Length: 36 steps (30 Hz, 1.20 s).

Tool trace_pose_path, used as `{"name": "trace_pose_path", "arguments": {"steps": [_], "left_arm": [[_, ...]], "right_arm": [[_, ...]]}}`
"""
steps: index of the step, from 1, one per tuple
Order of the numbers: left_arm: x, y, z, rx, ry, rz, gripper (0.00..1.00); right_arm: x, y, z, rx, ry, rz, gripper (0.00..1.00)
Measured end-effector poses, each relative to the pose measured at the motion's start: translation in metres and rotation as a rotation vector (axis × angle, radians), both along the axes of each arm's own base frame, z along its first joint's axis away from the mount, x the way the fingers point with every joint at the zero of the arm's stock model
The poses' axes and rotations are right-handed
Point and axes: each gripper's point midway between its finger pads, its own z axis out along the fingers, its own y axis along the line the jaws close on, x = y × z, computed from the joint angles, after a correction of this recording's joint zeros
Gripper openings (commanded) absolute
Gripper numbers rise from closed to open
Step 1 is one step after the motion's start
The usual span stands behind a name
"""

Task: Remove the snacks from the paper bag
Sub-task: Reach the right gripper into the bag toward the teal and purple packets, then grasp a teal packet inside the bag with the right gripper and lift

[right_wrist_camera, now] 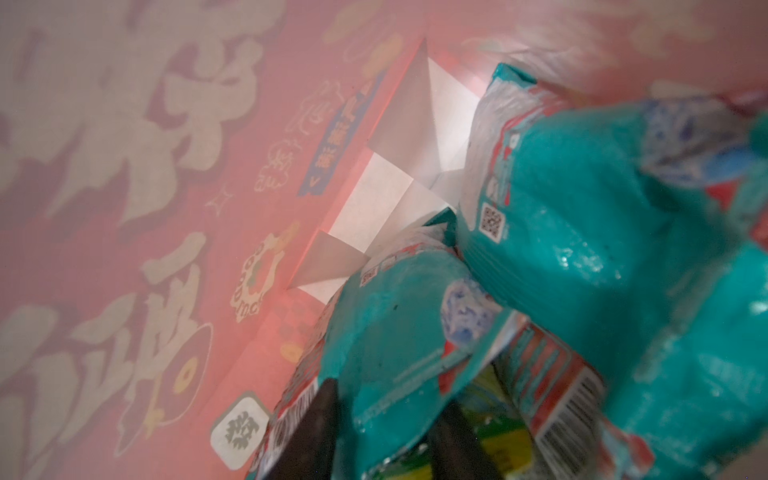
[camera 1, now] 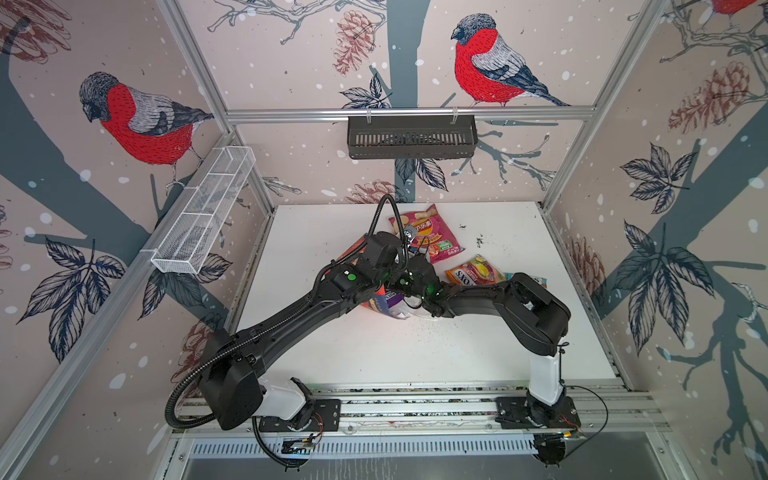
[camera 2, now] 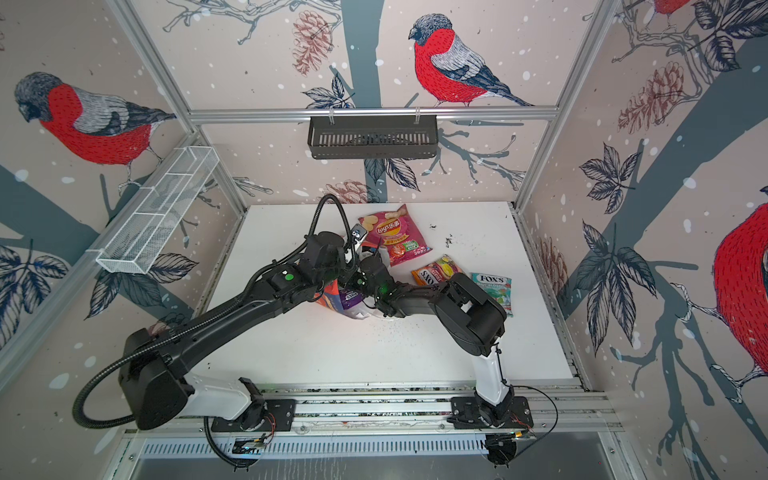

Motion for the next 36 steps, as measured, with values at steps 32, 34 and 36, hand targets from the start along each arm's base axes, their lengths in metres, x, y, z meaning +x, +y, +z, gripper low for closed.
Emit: {"name": "trace_pose_path", "arguments": {"steps": [32,34,36], "left_arm": [[0.011,0.007,0.002,0.021,-0.041,0.069,0.00],[0.012,0.008,0.002,0.022,-0.043,0.072,0.00],[0.012,0.008,0.003,0.022,-0.045,0.075,0.00]], "right_arm": [[-0.022,-0.040,0.019,-0.009,-0.048,-0.026,0.00],[-0.023,-0.045,0.024,-0.006,-0.060,-0.033,0.00],[-0.023,-0.048,0.030,-0.006,-0.079,-0.036,0.00]]}}
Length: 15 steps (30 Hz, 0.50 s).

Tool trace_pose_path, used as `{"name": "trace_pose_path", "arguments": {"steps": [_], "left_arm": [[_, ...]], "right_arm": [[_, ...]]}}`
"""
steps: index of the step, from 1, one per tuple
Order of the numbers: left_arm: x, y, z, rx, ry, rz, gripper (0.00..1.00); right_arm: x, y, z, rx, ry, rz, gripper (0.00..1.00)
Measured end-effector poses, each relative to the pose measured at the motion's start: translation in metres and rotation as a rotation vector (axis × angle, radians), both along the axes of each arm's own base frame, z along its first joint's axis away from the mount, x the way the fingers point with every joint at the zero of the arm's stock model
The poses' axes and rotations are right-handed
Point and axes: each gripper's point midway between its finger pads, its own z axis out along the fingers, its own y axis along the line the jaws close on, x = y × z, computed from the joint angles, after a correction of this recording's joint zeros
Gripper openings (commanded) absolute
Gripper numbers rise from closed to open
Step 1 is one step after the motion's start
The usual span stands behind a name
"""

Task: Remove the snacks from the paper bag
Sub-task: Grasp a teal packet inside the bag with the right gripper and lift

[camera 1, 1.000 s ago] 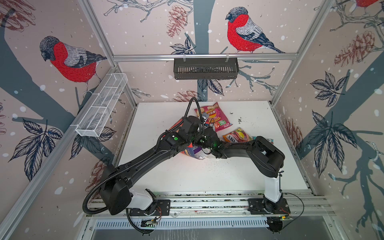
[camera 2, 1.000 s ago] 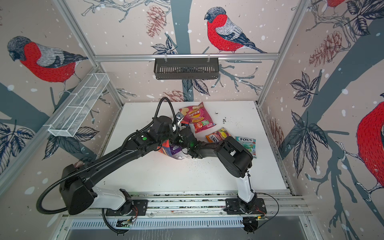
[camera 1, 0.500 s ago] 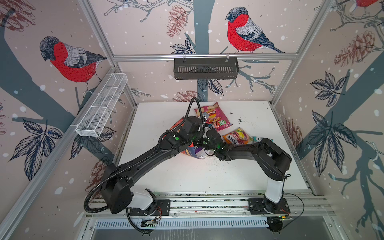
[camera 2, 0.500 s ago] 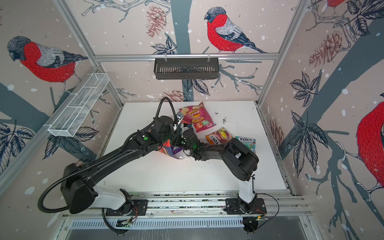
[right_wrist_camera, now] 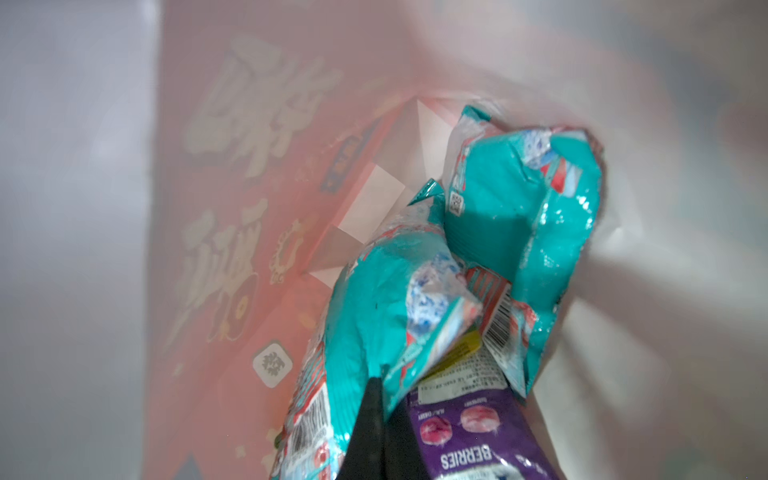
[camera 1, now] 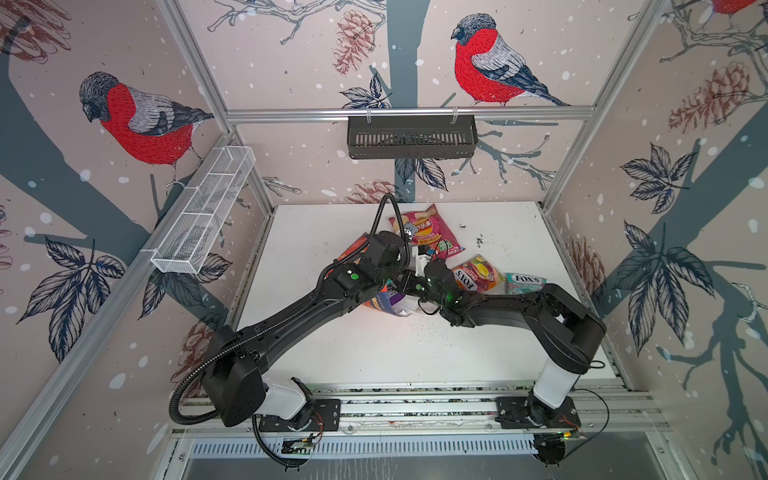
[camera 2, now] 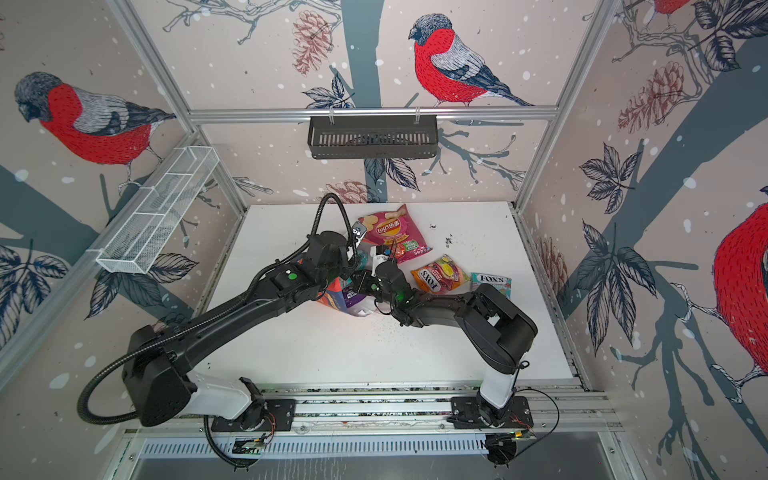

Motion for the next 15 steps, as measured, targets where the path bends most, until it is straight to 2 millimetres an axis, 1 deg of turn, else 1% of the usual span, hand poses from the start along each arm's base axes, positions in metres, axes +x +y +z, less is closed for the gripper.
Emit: {"name": "trace_pose_path", "arguments": {"steps": [5,8,13,15], "left_arm": [[0.002,0.003,0.004,0.003,-0.011,0.017,0.00],[0.003,0.004,0.006,0.004,-0.017,0.027,0.00],[0.004,0.007,0.010,0.005,-0.023,0.040,0.00],[0.004,0.008,0.012,0.007,-0.024,0.046,0.00]], "right_arm": [[0.003,-0.010,0.015,0.000,-0.051,-0.009,0.00],[-0.001,-0.015,0.023,-0.006,-0.081,0.000,0.00],[-0.009,-0.021,0.046,0.004,-0.159,0.050,0.01],[-0.011,-0.025,0.050,0.014,-0.173,0.078,0.01]]}}
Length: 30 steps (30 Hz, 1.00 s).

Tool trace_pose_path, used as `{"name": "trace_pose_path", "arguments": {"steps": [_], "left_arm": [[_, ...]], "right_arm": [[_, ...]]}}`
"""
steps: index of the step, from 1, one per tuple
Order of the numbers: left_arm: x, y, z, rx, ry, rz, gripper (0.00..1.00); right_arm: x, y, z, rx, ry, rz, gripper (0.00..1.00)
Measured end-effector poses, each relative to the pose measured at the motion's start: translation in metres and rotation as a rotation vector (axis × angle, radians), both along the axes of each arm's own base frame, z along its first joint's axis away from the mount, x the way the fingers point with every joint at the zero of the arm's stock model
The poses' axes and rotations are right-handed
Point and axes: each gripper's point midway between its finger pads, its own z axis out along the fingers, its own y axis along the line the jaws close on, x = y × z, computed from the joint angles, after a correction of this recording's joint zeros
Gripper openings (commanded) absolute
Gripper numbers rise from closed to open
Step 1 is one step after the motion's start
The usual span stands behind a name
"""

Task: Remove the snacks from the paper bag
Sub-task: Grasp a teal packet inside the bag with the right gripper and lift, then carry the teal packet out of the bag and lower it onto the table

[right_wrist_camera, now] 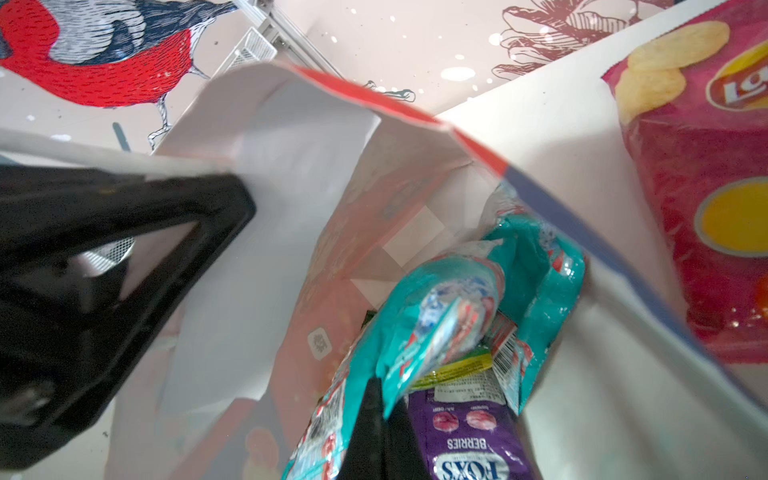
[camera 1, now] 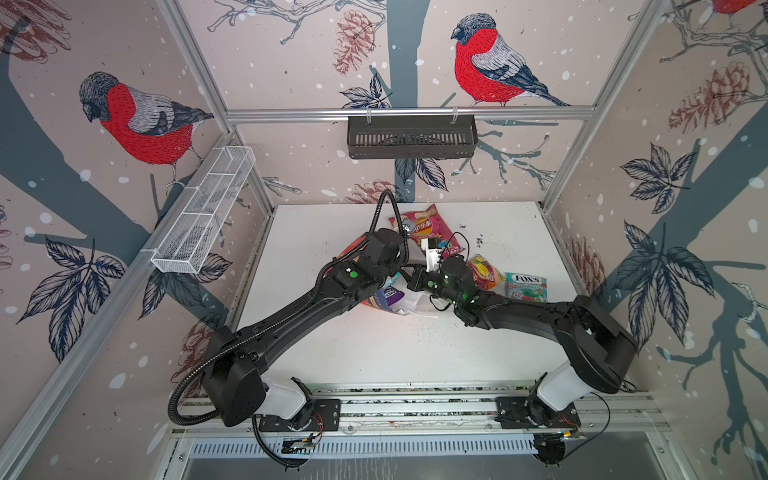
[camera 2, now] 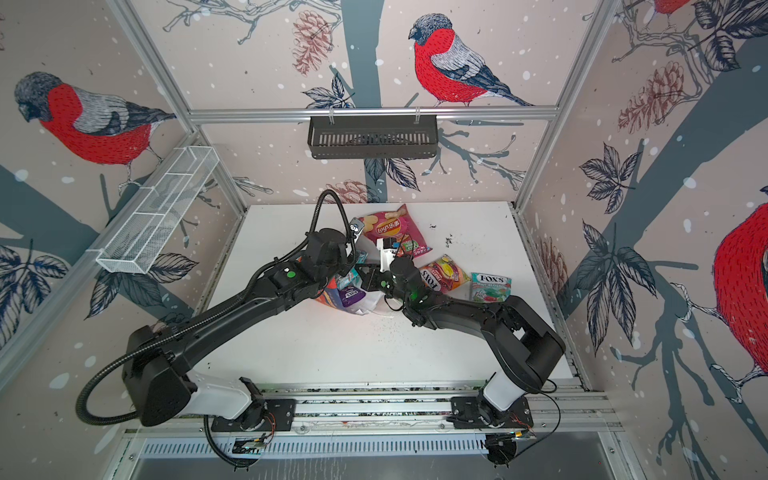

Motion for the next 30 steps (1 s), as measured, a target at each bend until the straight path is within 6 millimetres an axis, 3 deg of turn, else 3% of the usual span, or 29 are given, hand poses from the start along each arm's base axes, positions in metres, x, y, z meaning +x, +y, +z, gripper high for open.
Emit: {"name": "trace_pose_path", "arguments": {"steps": [6,11,20,25,30], "left_arm": [[0.003,0.001,0.001,0.004,-0.003,0.015,0.00],[0.003,0.001,0.003,0.004,-0.003,0.016,0.00],[0.003,0.002,0.004,0.004,-0.004,0.018,0.00],[0.003,0.002,0.005,0.004,-0.006,0.019,0.00],[0.001,0.004,0.009,0.001,-0.013,0.018,0.00]], "right_arm": [[-0.010,-0.007,0.019,0.028,-0.057,0.097,0.01],[-0.028,-0.011,0.047,0.043,-0.156,0.176,0.00],[-0.069,-0.037,0.104,0.038,-0.386,0.244,0.00],[-0.089,-0.060,0.136,0.018,-0.512,0.233,0.01],[-0.086,-0.105,0.161,-0.029,-0.597,0.063,0.01]]}}
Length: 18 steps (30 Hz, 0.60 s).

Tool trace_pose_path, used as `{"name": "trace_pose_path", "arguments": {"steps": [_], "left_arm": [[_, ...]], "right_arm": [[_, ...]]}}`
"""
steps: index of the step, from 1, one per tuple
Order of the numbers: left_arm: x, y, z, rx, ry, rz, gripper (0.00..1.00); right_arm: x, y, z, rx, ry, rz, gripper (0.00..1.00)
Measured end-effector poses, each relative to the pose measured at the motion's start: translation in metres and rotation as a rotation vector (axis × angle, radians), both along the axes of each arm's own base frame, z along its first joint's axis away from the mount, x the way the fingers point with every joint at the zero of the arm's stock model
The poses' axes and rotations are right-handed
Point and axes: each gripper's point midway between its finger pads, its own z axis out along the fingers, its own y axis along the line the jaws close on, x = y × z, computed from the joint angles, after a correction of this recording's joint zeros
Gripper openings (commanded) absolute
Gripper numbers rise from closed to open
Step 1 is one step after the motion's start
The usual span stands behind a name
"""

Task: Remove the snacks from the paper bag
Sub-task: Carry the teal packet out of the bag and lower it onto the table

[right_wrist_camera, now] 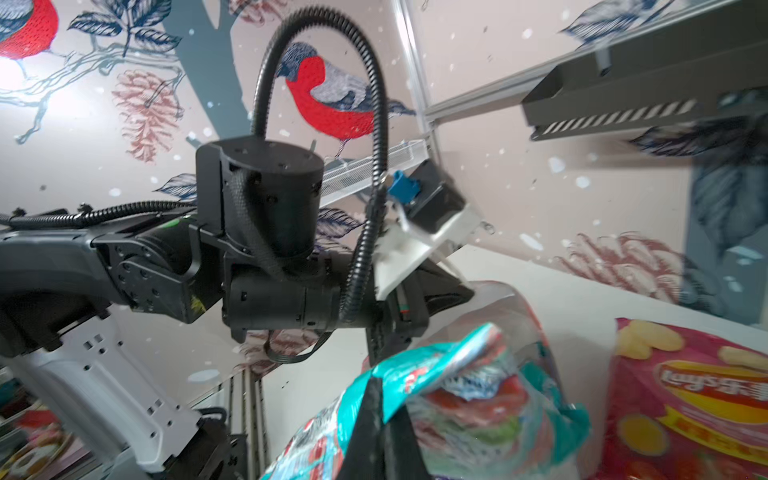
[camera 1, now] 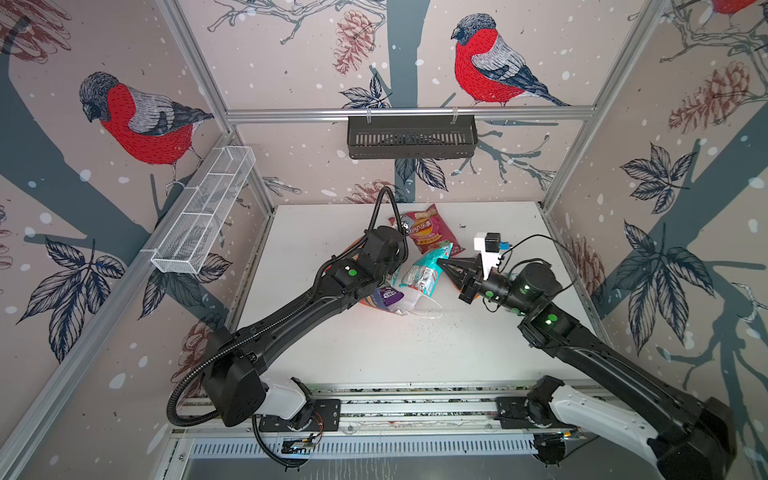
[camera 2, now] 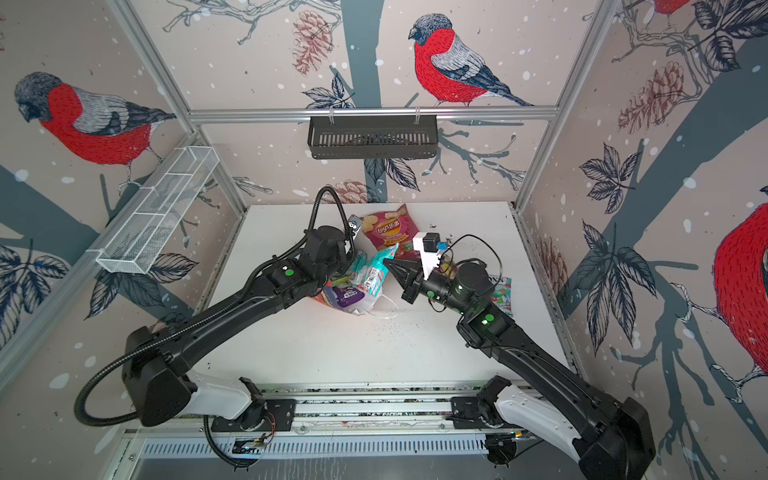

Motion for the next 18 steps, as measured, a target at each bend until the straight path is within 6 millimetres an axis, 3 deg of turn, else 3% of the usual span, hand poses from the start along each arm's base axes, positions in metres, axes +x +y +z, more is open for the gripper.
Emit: {"name": "trace_pose_path", "arguments": {"steps": [4,8,14,18], "left_arm": [[0.000,0.000,0.000,0.000,-0.001,-0.001,0.00],[0.000,0.000,0.001,0.000,-0.002,-0.002,0.00],[-0.001,0.000,0.002,-0.001,-0.004,-0.002,0.00],[-0.002,0.001,0.002,-0.004,-0.005,-0.003,0.00]], "right_arm": [[0.015,-0.039,0.006,-0.013,-0.015,-0.199,0.01],[0.038,-0.067,-0.008,-0.077,0.030,-0.382,0.01],[0.064,-0.095,-0.054,-0.255,0.186,-0.570,0.01],[0.063,-0.111,-0.088,-0.375,0.298,-0.637,0.01]]}}
